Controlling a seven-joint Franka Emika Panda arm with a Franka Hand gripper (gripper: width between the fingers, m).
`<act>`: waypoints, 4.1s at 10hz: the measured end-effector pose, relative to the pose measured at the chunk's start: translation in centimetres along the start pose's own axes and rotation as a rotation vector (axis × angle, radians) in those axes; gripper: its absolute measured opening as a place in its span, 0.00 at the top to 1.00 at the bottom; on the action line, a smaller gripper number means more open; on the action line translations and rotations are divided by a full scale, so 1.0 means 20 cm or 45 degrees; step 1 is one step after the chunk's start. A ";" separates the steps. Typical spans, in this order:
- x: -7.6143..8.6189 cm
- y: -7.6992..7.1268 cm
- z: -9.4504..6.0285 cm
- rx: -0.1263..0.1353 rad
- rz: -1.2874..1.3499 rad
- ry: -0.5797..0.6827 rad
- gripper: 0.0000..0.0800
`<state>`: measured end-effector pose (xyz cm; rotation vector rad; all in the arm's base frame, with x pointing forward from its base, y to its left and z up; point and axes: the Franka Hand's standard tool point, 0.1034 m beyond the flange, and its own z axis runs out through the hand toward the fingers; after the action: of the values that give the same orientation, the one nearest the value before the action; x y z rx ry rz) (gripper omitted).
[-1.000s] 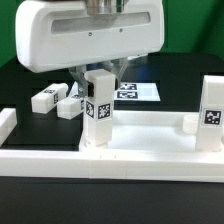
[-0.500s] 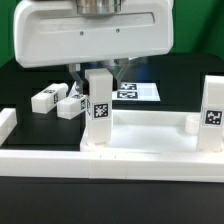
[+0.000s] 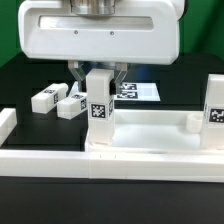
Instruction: Assemble desk
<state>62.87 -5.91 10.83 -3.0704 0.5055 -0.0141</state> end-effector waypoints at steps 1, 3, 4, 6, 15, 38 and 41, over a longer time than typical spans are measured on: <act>0.00 0.00 0.00 -0.001 0.113 0.000 0.64; 0.00 0.00 0.00 -0.002 0.342 -0.003 0.64; 0.00 0.00 0.00 0.002 0.445 -0.004 0.64; 0.00 0.00 0.00 0.008 0.590 -0.005 0.64; -0.01 -0.02 0.01 0.024 0.318 -0.008 0.20; 0.00 0.01 0.01 0.030 -0.361 -0.005 0.64; 0.00 0.01 0.02 0.038 0.023 -0.012 0.64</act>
Offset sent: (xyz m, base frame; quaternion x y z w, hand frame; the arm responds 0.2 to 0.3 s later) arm 0.0015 0.0011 -0.0047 -0.0024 -0.0261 0.1916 0.9811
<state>62.73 -6.15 10.50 -3.0351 0.5274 -0.0068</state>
